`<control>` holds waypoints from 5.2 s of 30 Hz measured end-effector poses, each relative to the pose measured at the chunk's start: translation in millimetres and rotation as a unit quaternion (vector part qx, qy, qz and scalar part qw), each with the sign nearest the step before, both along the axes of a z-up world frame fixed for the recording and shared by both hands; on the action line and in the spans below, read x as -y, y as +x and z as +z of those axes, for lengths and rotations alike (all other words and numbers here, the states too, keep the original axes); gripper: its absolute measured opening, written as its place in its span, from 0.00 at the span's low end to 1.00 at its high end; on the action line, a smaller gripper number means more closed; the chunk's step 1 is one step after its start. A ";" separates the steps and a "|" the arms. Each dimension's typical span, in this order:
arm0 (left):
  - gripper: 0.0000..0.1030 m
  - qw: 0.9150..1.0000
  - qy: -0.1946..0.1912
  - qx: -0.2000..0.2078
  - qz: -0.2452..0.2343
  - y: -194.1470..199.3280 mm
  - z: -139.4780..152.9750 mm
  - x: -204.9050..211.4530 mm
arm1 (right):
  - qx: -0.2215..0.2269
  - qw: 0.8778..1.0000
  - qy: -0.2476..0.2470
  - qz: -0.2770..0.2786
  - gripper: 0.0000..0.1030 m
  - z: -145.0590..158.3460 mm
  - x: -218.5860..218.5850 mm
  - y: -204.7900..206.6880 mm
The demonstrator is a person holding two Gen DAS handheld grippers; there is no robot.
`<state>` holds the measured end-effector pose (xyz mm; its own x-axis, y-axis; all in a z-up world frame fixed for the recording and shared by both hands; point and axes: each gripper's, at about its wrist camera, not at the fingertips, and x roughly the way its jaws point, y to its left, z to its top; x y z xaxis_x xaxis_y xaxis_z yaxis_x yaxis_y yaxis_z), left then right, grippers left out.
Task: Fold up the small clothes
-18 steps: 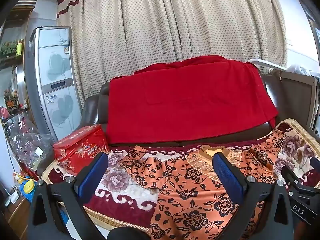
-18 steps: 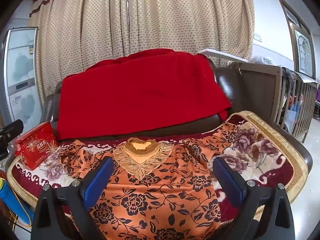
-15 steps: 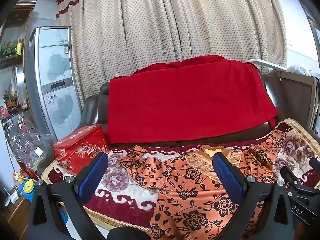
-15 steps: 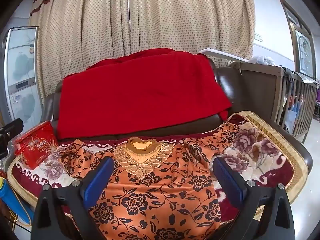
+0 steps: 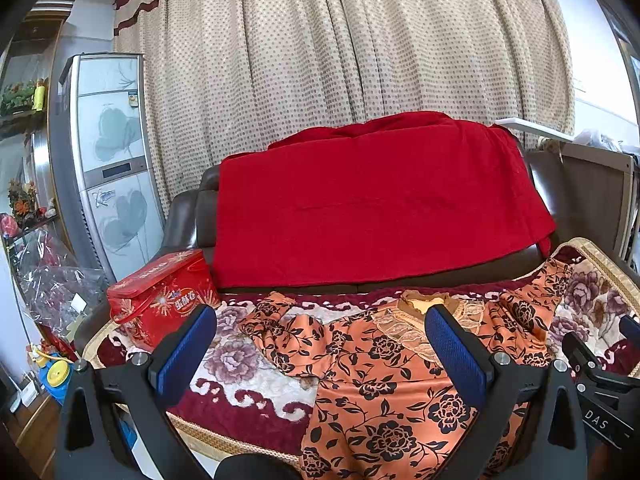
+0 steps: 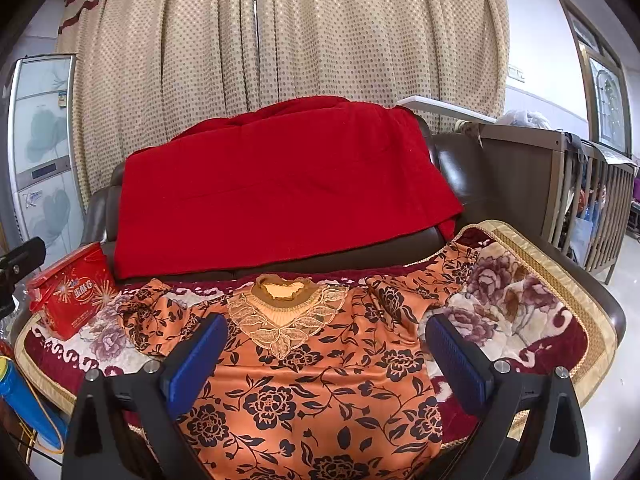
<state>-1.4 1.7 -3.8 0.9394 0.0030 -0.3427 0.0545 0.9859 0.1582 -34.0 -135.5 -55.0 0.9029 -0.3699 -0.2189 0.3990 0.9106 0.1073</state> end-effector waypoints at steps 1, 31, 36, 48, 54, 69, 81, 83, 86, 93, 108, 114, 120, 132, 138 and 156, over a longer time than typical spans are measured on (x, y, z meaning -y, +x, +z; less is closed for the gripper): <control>1.00 1.000 0.001 0.000 0.000 0.7 0.6 0.1 | -0.001 1.000 0.000 0.000 0.98 0.0 -0.4 0.2; 1.00 0.999 0.019 -0.039 0.006 56.8 -27.0 16.1 | -0.026 1.000 -0.005 -0.001 0.98 0.1 14.1 45.1; 1.00 0.997 0.032 -0.065 0.004 85.4 -39.3 30.5 | -0.041 0.999 0.005 -0.001 0.98 -6.2 29.0 72.3; 1.00 0.964 0.053 -0.256 -0.052 232.0 -176.9 98.7 | -0.056 0.994 0.083 0.030 0.98 -34.6 149.9 146.0; 1.00 0.944 0.075 -0.317 -0.055 282.1 -253.2 126.6 | -0.055 0.972 0.230 -0.012 0.98 -83.1 326.7 174.2; 1.00 0.937 -0.022 -0.341 -0.079 286.0 -285.5 101.6 | 0.043 0.888 0.453 -0.066 0.49 -154.5 509.9 232.3; 1.00 0.932 -0.051 -0.345 -0.095 281.4 -280.6 97.6 | 0.025 0.876 0.470 -0.107 0.36 -159.3 530.6 265.7; 1.00 0.932 -0.046 -0.348 -0.096 285.1 -280.5 99.7 | 0.015 0.872 0.473 -0.123 0.37 -157.9 527.7 253.8; 1.00 0.932 -0.044 -0.347 -0.094 283.7 -279.1 104.1 | 0.004 0.868 0.482 -0.118 0.38 -167.0 525.4 251.2; 1.00 0.927 -0.045 -0.358 -0.101 281.6 -279.9 101.2 | 0.017 0.872 0.477 -0.109 0.35 -191.4 536.5 273.9; 1.00 0.957 -0.021 -0.287 -0.031 307.6 -230.3 41.6 | 0.118 0.896 0.412 0.113 0.09 -77.4 410.0 285.1; 1.00 0.959 -0.066 -0.274 0.039 315.6 -220.5 -28.4 | 0.052 0.906 0.370 0.199 0.09 -63.7 281.2 317.6; 1.00 0.961 -0.088 -0.257 0.053 299.7 -213.8 -58.2 | -0.085 0.886 0.368 0.267 0.12 -125.0 170.7 371.1; 1.00 0.955 -0.141 -0.257 -0.051 279.8 -202.8 -11.9 | -0.086 0.861 0.374 0.333 0.79 -131.9 164.4 296.4; 1.00 0.962 -0.126 -0.225 -0.094 250.7 -206.2 48.6 | -0.045 0.888 0.418 0.187 0.38 -150.1 254.1 288.5; 1.00 0.953 0.001 -0.242 0.184 288.6 -228.7 -34.6 | -0.076 0.882 0.455 0.101 0.33 -179.8 293.0 281.1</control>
